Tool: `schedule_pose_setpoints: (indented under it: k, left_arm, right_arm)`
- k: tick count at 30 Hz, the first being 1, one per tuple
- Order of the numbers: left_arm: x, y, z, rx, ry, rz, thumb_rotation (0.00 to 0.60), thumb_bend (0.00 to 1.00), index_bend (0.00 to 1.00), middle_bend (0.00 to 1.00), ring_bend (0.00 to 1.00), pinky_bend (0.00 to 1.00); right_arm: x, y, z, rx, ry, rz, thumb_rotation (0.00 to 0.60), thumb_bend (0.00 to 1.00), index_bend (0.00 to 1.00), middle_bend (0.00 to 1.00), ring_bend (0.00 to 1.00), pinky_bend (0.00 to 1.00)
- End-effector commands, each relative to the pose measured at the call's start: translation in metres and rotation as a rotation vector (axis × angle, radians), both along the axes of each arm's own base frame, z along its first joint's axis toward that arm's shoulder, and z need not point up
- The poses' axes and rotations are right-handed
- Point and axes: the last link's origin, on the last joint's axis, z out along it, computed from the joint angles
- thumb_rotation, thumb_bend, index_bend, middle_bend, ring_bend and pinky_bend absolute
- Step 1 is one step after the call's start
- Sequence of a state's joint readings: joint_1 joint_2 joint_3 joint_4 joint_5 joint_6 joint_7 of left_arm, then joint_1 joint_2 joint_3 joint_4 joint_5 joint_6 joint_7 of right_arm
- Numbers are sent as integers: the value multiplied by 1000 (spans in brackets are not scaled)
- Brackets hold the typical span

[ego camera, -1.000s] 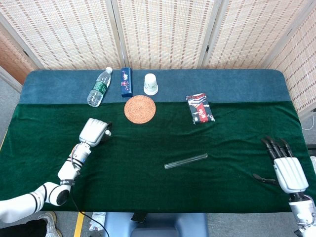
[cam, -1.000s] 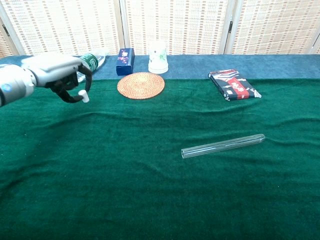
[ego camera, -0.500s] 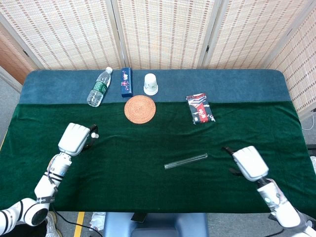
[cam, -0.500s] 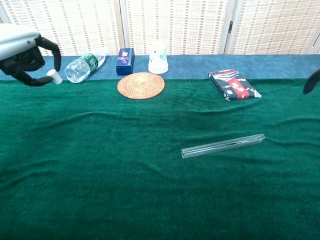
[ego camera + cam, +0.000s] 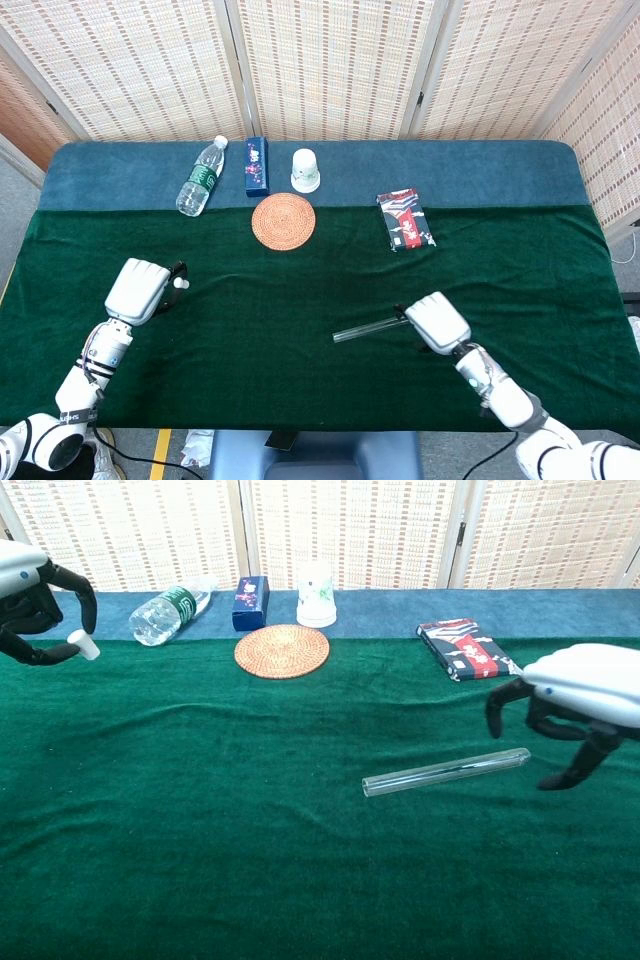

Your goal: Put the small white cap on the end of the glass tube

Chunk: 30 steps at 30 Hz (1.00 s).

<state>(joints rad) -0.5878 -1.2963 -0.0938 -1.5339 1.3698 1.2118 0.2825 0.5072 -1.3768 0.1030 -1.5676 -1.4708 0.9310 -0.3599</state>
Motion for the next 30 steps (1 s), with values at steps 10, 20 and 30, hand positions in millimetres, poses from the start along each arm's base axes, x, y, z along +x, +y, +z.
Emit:
schedule_pose_setpoints:
  k: [10, 20, 30]
  left_arm:
    - [-2, 1, -3, -9, -4, 0, 600, 448, 586, 964, 881, 832]
    - [-6, 2, -6, -14, -5, 9, 600, 453, 587, 964, 880, 832]
    - [-9, 3, -6, -13, -7, 16, 600, 457, 587, 964, 879, 832]
  right_arm:
    - [16, -11, -29, 44, 23, 1, 600, 189, 418, 927, 1000, 1000]
    - [20, -16, -39, 54, 33, -4, 600, 295, 429, 927, 1000, 1000]
    - [21, -20, -47, 59, 48, -9, 600, 322, 438, 927, 1000, 1000]
